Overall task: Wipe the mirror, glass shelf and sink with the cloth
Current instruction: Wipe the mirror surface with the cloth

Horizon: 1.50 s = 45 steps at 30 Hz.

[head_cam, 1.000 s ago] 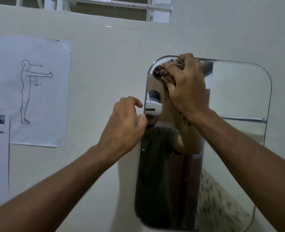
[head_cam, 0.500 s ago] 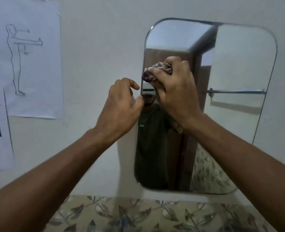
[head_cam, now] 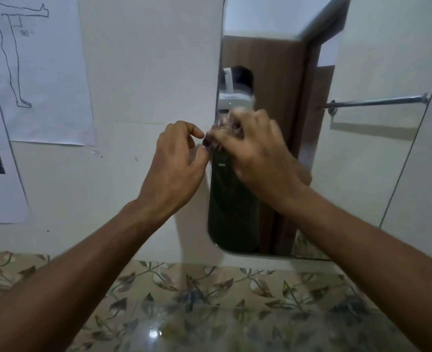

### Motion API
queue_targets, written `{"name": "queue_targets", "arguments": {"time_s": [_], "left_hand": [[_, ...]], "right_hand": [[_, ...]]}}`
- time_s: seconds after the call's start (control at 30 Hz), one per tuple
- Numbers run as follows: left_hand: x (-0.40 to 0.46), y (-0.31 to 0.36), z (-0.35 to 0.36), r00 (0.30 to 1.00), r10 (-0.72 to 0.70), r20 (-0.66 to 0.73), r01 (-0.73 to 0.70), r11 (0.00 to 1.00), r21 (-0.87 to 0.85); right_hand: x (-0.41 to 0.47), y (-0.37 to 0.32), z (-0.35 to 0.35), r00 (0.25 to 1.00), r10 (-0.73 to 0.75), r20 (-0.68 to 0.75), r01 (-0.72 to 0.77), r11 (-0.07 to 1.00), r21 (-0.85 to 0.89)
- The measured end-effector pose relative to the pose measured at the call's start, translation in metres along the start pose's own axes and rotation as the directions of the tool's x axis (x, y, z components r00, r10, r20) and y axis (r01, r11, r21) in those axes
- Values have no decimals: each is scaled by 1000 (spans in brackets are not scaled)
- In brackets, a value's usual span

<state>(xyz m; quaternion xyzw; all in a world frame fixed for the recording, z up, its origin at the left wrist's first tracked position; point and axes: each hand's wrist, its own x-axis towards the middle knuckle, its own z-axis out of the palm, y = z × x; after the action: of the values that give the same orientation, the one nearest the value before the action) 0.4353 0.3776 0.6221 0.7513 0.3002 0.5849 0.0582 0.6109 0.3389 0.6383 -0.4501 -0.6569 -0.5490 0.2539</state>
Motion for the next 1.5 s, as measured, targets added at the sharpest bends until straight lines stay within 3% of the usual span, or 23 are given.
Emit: {"name": "queue_targets", "arguments": {"time_s": [0.1, 0.2, 0.33, 0.4, 0.63, 0.77, 0.87, 1.07, 1.13, 1.23, 1.4, 1.5], "left_hand": [[-15, -8, 6, 999, 3, 43, -2, 1000, -17], [-23, -14, 10, 997, -1, 78, 3, 1000, -31], [-22, -12, 9, 998, 13, 58, -13, 1000, 2], [-24, -10, 10, 1000, -2, 31, 2, 1000, 8], [-67, -20, 18, 993, -7, 114, 5, 1000, 24], [-80, -21, 25, 981, -25, 190, 20, 999, 28], [-80, -17, 29, 986, -30, 166, 31, 1000, -1], [-93, -17, 31, 974, 23, 225, -32, 999, 38], [-96, -17, 33, 970, 30, 239, -41, 998, 43], [-103, -16, 39, 970, 30, 240, -40, 998, 40], [-120, -6, 55, 938, 161, 307, -208, 970, 128], [-123, -3, 65, 915, 159, 372, -213, 971, 108]], "right_hand": [[-41, -23, 11, 989, -122, 79, 119, 992, 37], [-44, -17, 10, 977, -202, 72, 203, 979, -2], [-16, 1, 5, 999, 0, -33, -2, 998, -63], [-22, -7, 8, 1000, 14, -20, -16, 997, -74], [-115, -60, 24, 953, -241, 181, 226, 969, 97], [-97, -46, 18, 994, -83, 74, 78, 995, 61], [-87, -42, 19, 1000, 20, 21, -21, 999, 44], [-151, -62, 26, 957, -229, 180, 202, 967, 153], [-153, -54, 22, 979, -150, 140, 132, 983, 128], [-155, -52, 20, 992, 124, 17, -125, 988, 96], [-196, -75, 27, 997, -18, 81, 10, 994, 106], [-206, -69, 21, 991, 105, 79, -113, 989, 97]]}}
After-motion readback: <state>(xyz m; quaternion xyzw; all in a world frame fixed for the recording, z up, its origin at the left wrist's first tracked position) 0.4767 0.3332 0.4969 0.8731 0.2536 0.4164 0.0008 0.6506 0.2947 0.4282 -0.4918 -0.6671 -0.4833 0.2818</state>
